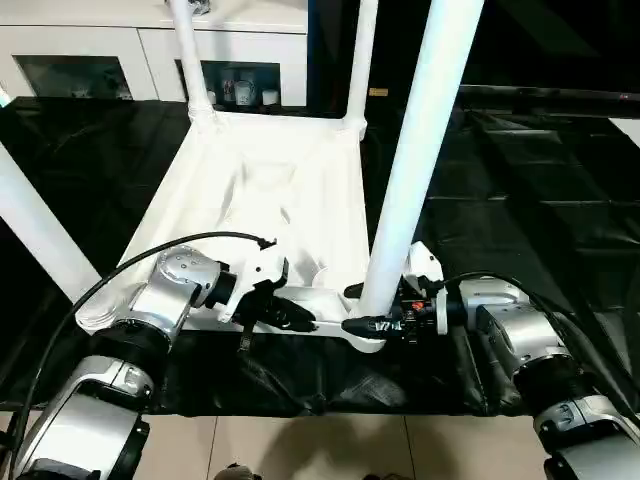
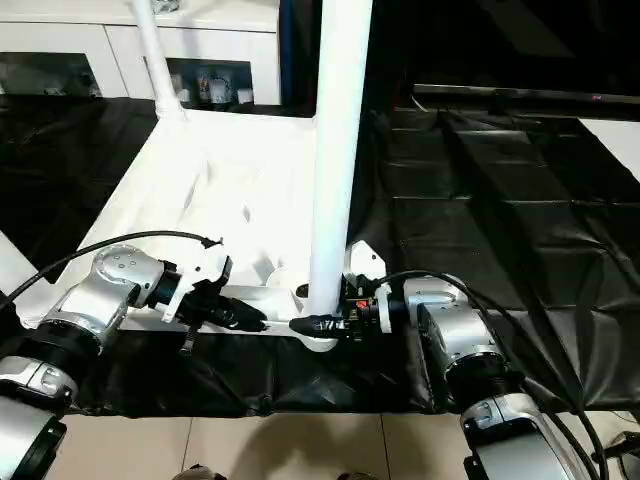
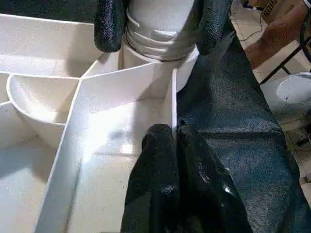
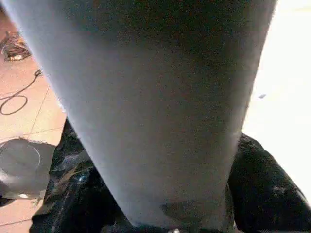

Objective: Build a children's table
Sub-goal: Rotate leg to tighten

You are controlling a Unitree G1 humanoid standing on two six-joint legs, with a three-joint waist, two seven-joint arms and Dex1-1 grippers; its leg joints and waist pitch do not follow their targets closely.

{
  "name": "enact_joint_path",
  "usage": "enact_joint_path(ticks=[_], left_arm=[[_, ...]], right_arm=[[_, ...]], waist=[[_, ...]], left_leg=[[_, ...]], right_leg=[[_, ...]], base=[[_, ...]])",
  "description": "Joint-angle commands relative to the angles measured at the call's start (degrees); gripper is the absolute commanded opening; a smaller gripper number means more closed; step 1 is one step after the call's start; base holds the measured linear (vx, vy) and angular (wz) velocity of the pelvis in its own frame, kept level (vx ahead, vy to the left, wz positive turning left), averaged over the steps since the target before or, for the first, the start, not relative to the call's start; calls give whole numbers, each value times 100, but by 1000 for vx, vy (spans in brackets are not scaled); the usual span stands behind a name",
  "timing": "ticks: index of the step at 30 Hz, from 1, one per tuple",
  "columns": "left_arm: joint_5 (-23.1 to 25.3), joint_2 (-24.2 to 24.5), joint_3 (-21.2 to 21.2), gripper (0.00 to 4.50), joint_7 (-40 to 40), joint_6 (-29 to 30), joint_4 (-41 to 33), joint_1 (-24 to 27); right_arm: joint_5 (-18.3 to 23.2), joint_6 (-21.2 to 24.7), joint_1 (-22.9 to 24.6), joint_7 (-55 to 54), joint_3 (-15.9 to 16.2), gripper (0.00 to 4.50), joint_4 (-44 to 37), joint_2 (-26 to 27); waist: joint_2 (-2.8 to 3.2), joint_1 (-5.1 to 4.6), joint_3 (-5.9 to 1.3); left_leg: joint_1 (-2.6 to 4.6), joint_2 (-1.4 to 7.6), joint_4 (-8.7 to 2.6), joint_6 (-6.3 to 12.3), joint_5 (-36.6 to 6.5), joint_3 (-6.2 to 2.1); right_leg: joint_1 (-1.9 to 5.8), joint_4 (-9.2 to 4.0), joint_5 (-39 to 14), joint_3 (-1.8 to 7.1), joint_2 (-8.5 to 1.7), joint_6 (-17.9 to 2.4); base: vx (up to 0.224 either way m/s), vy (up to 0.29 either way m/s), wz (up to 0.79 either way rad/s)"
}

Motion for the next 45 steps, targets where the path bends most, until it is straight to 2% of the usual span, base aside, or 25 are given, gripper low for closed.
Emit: enact_joint_path(ticks=[1,4,5,8,9,10,12,13,16,18,19,20,22,23,28,29,32,33,36,37,42,43,44,45], left_arm=[[-94,-146,-25,0,19,-70,-101,-144],[1,-223,28,0,419,-91,-41,-170],[1,-223,28,0,419,-91,-41,-170],[240,-342,34,0,1118,24,-15,-213],[247,-353,37,0,1154,36,-15,-215],[339,-553,82,0,1706,246,-41,-238],[398,-716,76,0,2014,419,-130,-220],[451,-844,70,0,2256,513,-180,-209],[497,-1248,61,0,2782,711,-272,-176],[468,-1451,9,0,2925,708,-256,-162],[457,-1488,-1,0,2950,707,-243,-162],[449,-1517,-15,0,2947,702,-228,-165],[473,-1548,-14,0,2999,678,-206,-172],[471,-1553,-6,0,2999,672,-202,-174],[490,-1416,37,0,2950,629,-247,-171],[480,-1383,33,0,2885,579,-252,-163],[405,-1244,50,0,2623,436,-275,-134],[269,-1133,58,0,2255,313,-311,-96],[192,-1001,46,0,1933,246,-307,-84],[132,-917,57,0,1693,204,-274,-88],[57,-742,122,0,1313,182,-142,-149],[36,-637,113,0,1066,181,-91,-175],[36,-637,113,0,1066,181,-91,-175],[5,-545,90,0,815,166,-46,-194]], right_arm=[[-42,102,-4,85,182,259,-165,80],[-18,122,105,-532,-86,259,-175,180],[-18,122,105,-532,-86,259,-175,180],[-237,24,54,-1641,-338,259,133,348],[-251,16,52,-1696,-346,259,147,357],[-455,-130,31,-2556,-477,259,363,502],[-533,-188,50,-3012,-546,259,449,622],[-548,-166,45,-3365,-623,259,522,726],[-523,12,-18,-4305,-848,258,703,1063],[-553,30,-65,-4719,-912,258,775,1266],[-569,-12,-79,-4792,-914,258,790,1313],[-594,-96,-112,-4892,-922,258,829,1347],[-616,-256,-186,-5112,-980,258,908,1389],[-579,-292,-208,-5126,-1022,314,916,1411],[-632,-465,-217,-4774,-939,345,843,1207],[-617,-460,-203,-4647,-921,365,809,1164],[-514,-416,-127,-3965,-799,365,611,982],[-507,-495,-67,-3491,-656,365,489,822],[-379,-496,34,-2821,-512,365,283,659],[-269,-454,96,-2363,-437,365,136,547],[6,-141,189,-1299,-224,365,-200,284],[49,-22,187,-831,-122,348,-249,170],[49,-22,187,-831,-122,338,-249,170],[-5,31,151,-491,8,330,-211,77]], waist=[[-31,-19,-422],[-22,-14,-406],[-25,-14,-404],[-30,-47,-386],[0,-54,-382],[-24,-94,-370],[-12,-145,-357],[-13,-203,-356],[-30,-263,-361],[-15,-297,-376],[-18,-306,-381],[22,-322,-385],[15,-335,-401],[32,-331,-400],[43,-296,-415],[41,-300,-421],[22,-292,-436],[4,-294,-429],[-9,-269,-427],[-5,-254,-426],[10,-176,-411],[-10,-155,-413],[-8,-141,-408],[-5,-129,-411]], left_leg=[[55,37,-370,332,-1142,79],[64,37,-378,284,-1227,81],[67,33,-381,263,-1271,78],[67,25,-400,154,-1455,57],[74,23,-405,115,-1488,49],[92,14,-411,5,-1586,46],[91,-18,-411,-35,-1686,27],[83,-19,-414,-5,-1772,22],[83,-43,-400,68,-1825,22],[71,-45,-400,104,-1782,18],[61,-45,-401,112,-1762,16],[51,-50,-404,125,-1756,14],[39,-57,-394,182,-1699,24],[42,-54,-396,191,-1681,24],[59,-32,-388,275,-1597,42],[46,-31,-386,284,-1551,42],[16,-31,-373,390,-1423,44],[3,-31,-369,428,-1370,51],[-2,-18,-365,516,-1307,54],[26,-5,-363,541,-1304,64],[31,22,-367,511,-1323,78],[34,17,-362,497,-1337,80],[39,15,-362,496,-1360,84],[36,23,-365,470,-1370,80]], right_leg=[[342,-331,-1299,204,-271,-1310],[327,-356,-1458,208,-275,-1255],[326,-363,-1544,206,-278,-1234],[316,-411,-2013,202,-288,-1065],[310,-423,-2090,204,-293,-1029],[286,-451,-2351,202,-297,-927],[289,-494,-2687,181,-295,-806],[286,-525,-2798,177,-289,-751],[280,-549,-2845,168,-268,-729],[284,-554,-2717,172,-267,-747],[289,-543,-2653,172,-265,-762],[297,-538,-2544,171,-259,-791],[308,-518,-2371,176,-256,-844],[307,-519,-2332,178,-256,-861],[316,-475,-1864,190,-241,-1069],[328,-458,-1762,191,-237,-1094],[361,-428,-1509,188,-244,-1176],[358,-426,-1460,189,-246,-1198],[373,-412,-1408,194,-259,-1228],[355,-416,-1365,194,-251,-1263],[350,-391,-1403,183,-243,-1303],[356,-396,-1487,184,-245,-1276],[349,-403,-1546,185,-246,-1264],[346,-403,-1614,190,-260,-1242]], base=[[0,0,0],[0,0,0],[0,0,0],[0,0,0],[0,0,0],[0,0,0],[0,0,0],[0,0,0],[0,0,0],[0,0,0],[0,0,0],[0,0,0],[0,0,0],[0,0,0],[0,0,0],[0,0,0],[0,0,0],[0,0,0],[0,0,0],[0,0,0],[0,0,0],[0,0,0],[0,0,0],[0,0,0]])
